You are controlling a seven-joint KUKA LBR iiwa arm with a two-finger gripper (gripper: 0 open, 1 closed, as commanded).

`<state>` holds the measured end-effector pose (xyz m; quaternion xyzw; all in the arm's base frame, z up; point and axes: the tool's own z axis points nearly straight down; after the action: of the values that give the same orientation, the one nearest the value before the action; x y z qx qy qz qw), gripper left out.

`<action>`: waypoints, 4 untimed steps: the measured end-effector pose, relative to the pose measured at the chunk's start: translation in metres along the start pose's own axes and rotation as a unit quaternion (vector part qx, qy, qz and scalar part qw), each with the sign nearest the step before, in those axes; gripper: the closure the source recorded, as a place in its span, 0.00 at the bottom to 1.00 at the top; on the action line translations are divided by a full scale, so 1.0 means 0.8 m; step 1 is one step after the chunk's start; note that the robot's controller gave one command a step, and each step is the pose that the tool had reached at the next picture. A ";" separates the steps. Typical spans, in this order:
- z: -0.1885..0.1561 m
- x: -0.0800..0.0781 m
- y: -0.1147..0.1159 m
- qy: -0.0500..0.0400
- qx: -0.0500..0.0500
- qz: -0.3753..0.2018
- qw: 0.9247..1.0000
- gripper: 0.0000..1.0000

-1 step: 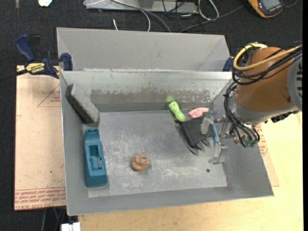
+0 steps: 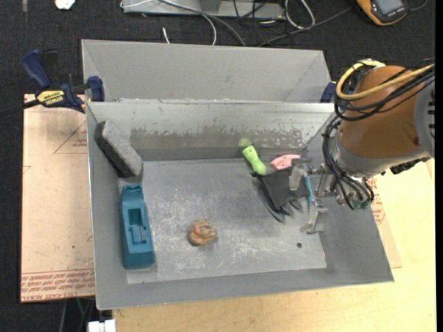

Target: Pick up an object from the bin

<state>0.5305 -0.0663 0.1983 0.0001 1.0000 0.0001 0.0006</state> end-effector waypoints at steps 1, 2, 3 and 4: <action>0.036 -0.027 -0.022 -0.005 -0.001 0.052 0.999 0.00; 0.077 -0.033 -0.025 0.001 0.000 0.090 0.996 0.00; 0.062 -0.048 -0.016 -0.004 0.000 0.079 0.997 0.00; 0.079 -0.045 -0.017 -0.002 -0.001 0.095 0.995 0.00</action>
Offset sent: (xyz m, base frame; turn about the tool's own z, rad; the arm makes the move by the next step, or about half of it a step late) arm 0.0286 -0.0040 -0.0446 0.1785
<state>0.5664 -0.0797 0.1353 0.0951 0.9955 0.0011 0.0023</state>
